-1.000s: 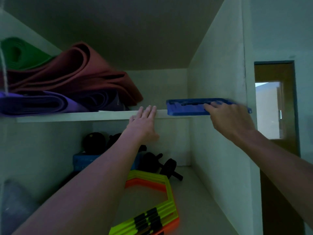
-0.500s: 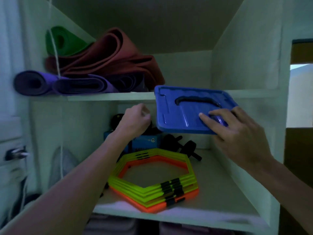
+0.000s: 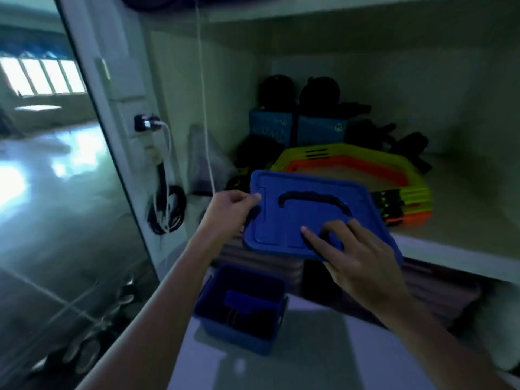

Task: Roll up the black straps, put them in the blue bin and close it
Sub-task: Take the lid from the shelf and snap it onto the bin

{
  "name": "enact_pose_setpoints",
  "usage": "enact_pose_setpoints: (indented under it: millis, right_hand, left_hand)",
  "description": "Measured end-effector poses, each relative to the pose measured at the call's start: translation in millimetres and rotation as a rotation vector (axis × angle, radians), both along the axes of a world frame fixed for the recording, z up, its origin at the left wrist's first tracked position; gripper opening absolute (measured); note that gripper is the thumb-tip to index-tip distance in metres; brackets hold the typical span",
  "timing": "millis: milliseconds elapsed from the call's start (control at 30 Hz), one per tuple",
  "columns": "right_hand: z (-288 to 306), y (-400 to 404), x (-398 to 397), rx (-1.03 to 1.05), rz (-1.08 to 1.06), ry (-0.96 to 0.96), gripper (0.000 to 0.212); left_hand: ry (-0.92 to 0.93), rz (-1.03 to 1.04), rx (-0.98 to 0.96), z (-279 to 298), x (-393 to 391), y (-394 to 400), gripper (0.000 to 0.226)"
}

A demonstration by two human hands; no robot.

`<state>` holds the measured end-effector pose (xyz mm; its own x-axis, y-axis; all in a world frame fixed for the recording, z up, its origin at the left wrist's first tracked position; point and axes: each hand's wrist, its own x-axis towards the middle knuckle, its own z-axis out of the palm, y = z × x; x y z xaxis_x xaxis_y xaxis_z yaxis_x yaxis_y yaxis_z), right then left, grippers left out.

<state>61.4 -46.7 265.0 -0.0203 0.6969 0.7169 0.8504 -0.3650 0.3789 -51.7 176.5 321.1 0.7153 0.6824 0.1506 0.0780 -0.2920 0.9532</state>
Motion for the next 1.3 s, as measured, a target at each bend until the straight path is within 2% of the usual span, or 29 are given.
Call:
enact_pose_setpoints:
  millis: [100,167,300,367,500,600,700,800,1000,1167,1300]
  right_hand:
    - [-49.7,40.9,-23.4,-0.084,0.014,0.123,0.051]
    - [-84.7,64.6,-38.0,-0.189,0.022,0.229,0.057]
    - [-152.1,88.9,-57.7,-0.41,-0.071,0.605,0.074]
    - [-178.2,93.0,-66.2,-0.324,-0.186,0.869,0.079]
    - [-217.2,110.3,-75.0,0.006,-0.527,1.343,0.069]
    - [-242.3,127.0,-76.6,0.037,-0.641,1.543,0.049]
    - [-254.7,139.0,-76.1,0.076,-0.643,1.557,0.028]
    - [-255.0,146.7,-70.5,0.071,-0.664,1.523,0.023]
    - [-259.3,154.7,-59.0,-0.008,-0.716,1.474,0.026]
    - [-267.2,156.6,-60.1,-0.048,-0.762,1.31,0.032]
    - [-271.6,157.4,-61.6,-0.069,-0.818,1.246,0.042]
  left_hand:
    - [0.126,0.043,-0.125,-53.2,-17.5,38.7,0.009]
    - [0.189,0.091,-0.193,-87.2,-26.4,64.7,0.007]
    - [0.319,0.18,-0.229,-153.0,-35.3,112.2,0.01]
    - [0.383,0.194,-0.241,-182.7,-38.1,133.2,0.009]
    - [0.428,0.137,-0.309,-234.1,-39.9,163.8,0.011]
    - [0.457,0.091,-0.343,-268.3,-33.8,178.1,0.017]
    - [0.47,0.097,-0.345,-289.9,-25.7,187.2,0.016]
    - [0.463,0.107,-0.294,-292.2,-18.6,188.2,0.018]
    - [0.568,0.035,0.185,-303.8,-16.9,190.5,0.02]
    - [0.595,0.048,0.282,-310.9,-15.3,196.4,0.015]
    - [0.591,0.049,0.272,-311.8,-11.4,196.9,0.026]
